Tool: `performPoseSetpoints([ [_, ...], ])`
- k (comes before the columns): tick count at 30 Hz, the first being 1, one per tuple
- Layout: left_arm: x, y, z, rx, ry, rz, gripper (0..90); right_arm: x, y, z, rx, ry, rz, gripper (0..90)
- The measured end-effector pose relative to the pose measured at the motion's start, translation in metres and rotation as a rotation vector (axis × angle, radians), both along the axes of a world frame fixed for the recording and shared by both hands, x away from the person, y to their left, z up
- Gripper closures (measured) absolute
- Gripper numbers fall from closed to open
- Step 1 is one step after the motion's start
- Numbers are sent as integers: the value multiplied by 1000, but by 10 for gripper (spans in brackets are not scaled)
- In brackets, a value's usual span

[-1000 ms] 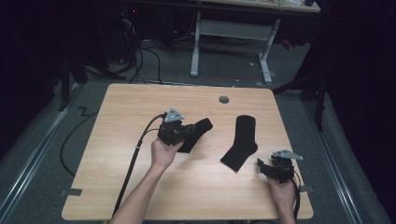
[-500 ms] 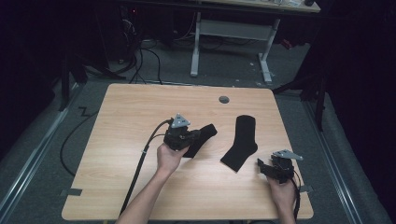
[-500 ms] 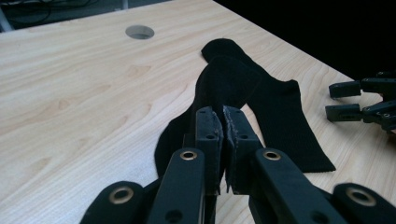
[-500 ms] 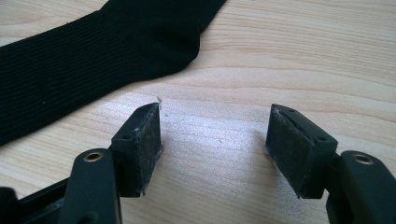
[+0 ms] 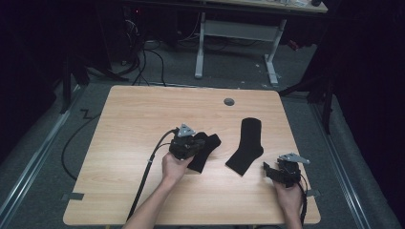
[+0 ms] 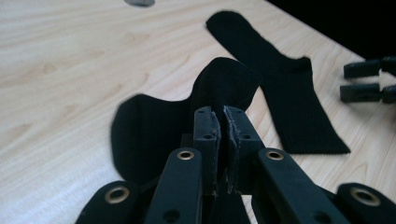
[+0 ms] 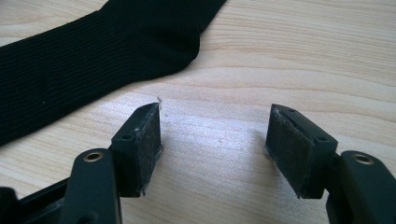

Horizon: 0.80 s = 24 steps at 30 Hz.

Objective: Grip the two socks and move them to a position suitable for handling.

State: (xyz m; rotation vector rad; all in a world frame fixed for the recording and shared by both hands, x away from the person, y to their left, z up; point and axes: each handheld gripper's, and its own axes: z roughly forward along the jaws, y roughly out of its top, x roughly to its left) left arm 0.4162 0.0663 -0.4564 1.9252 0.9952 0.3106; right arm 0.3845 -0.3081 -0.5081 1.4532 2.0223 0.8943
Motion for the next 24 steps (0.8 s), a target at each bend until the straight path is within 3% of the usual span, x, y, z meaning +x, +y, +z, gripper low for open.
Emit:
performPoseSetpoints([
  [13, -5, -5, -26, 44, 49, -7, 808, 0, 0, 0, 0, 0, 1, 359],
  [24, -7, -6, -37, 59, 75, -1, 759, 0, 0, 0, -1, 0, 3, 359],
])
